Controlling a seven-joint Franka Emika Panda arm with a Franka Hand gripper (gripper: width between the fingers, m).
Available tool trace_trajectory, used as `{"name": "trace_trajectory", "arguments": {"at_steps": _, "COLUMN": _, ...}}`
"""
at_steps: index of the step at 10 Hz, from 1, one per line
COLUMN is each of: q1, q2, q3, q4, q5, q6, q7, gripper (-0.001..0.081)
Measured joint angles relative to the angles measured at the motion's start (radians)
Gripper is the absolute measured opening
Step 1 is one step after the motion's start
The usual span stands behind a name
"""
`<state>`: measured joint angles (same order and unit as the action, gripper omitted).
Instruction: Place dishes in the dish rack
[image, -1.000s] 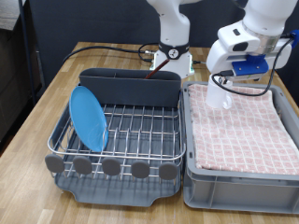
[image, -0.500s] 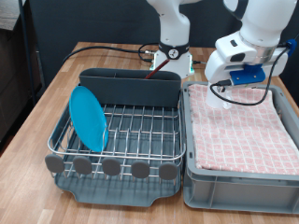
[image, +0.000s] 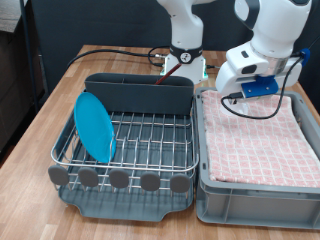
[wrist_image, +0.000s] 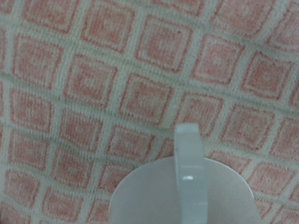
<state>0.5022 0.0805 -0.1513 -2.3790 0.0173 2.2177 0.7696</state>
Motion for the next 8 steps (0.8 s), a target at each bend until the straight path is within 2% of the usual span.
{"name": "trace_trajectory", "arguments": {"at_steps": 8, "q1": -0.001, "q2": 0.026, "q3": -0.012, "q4": -0.046, "q5": 0.016, "q6": 0.079, "q7": -0.024, "gripper": 0.0802}}
